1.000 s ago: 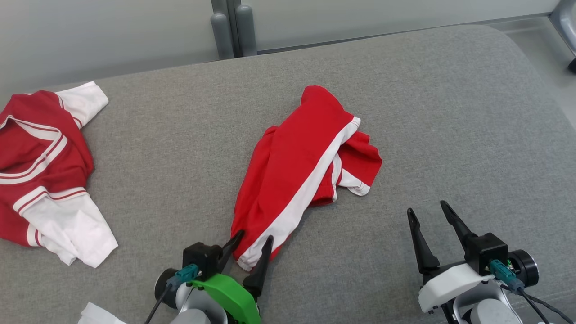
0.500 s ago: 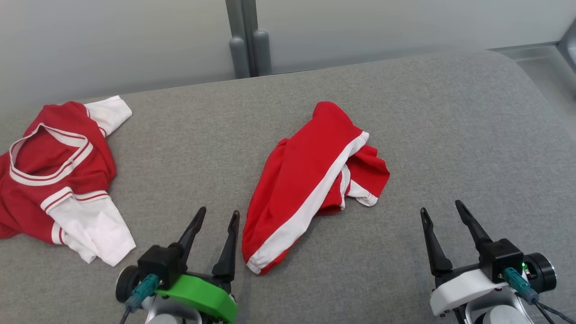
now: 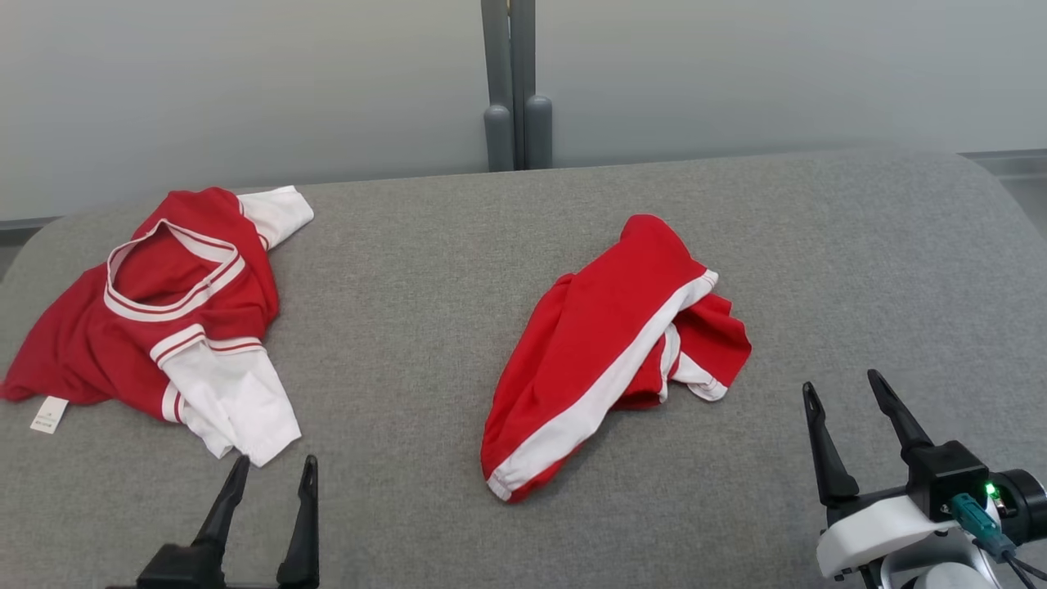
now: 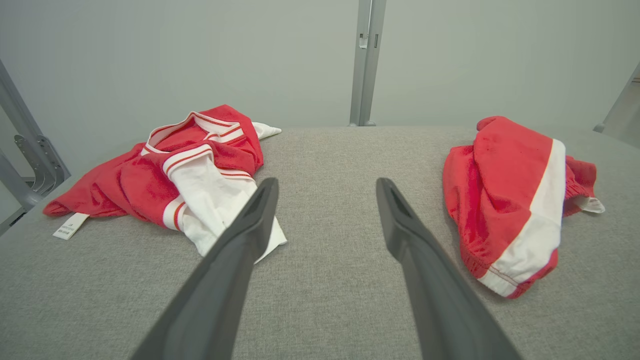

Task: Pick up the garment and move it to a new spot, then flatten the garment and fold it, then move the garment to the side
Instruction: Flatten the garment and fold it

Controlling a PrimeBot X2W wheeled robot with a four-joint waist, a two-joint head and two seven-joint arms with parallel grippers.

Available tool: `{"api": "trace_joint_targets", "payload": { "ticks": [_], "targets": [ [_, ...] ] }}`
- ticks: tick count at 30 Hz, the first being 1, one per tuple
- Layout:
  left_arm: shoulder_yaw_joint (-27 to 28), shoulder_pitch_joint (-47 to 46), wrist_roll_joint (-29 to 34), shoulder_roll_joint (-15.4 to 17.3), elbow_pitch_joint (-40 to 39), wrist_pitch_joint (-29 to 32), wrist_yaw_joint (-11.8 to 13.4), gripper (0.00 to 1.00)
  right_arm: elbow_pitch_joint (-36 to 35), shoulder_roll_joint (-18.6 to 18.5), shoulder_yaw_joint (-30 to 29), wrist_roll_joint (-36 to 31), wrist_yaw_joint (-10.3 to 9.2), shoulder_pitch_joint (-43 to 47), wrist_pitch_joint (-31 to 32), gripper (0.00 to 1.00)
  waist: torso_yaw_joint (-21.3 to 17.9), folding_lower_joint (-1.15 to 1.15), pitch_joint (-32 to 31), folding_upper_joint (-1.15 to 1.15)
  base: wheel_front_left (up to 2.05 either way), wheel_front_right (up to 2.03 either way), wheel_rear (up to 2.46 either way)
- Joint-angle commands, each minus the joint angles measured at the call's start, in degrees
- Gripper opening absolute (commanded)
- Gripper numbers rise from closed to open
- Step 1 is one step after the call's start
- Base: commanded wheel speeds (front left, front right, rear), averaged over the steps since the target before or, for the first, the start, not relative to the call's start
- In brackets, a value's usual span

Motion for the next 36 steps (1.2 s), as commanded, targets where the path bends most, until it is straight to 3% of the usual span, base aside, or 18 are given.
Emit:
{"api": "trace_joint_targets", "payload": {
  "ticks": [1,6,13,17,26,30,36],
  "targets": [
    [1.0,1.7,0.4,-0.1,-0.6,-0.1,-0.2,1.00,0.2,-0.3,-0.4,0.0,-0.08,0.7,-0.2,1.00,0.5,0.00,-0.5,0.00,0.00,0.00,0.00],
    [5.6,7.8,2.0,-2.0,-1.8,-0.1,-3.6,1.00,1.2,-0.1,-2.2,0.1,-0.08,1.4,-0.2,1.00,1.2,0.00,-0.9,0.00,0.00,0.00,0.00],
    [9.1,8.8,4.7,-5.1,-0.8,-0.1,-10.3,1.00,2.0,0.0,-3.6,0.0,-0.08,2.2,-0.2,1.00,2.2,0.00,-0.8,0.00,0.00,0.00,0.00],
    [11.0,8.8,6.3,-6.7,0.3,-0.1,-12.5,1.00,2.6,-0.1,-3.7,-0.1,-0.08,2.2,-0.2,1.00,2.1,0.00,-0.9,0.00,0.00,0.00,0.00],
    [13.9,8.9,7.9,-9.8,1.8,-0.1,-14.9,1.00,3.7,-0.2,-3.0,0.0,-0.08,1.9,-0.2,1.00,1.4,0.00,-1.1,0.00,0.00,0.00,0.00],
    [15.4,9.3,4.0,-12.2,3.5,-0.1,-15.4,1.00,4.8,-0.2,-1.7,2.1,-0.07,0.0,-0.2,1.00,1.0,0.00,-1.0,0.00,0.00,0.00,0.00],
    [12.8,5.3,-3.6,-14.1,3.7,6.6,-15.7,1.00,9.2,-7.8,5.6,3.8,-0.08,-10.4,0.0,1.00,0.7,0.00,2.0,0.00,0.00,0.00,0.00]
  ]
}}
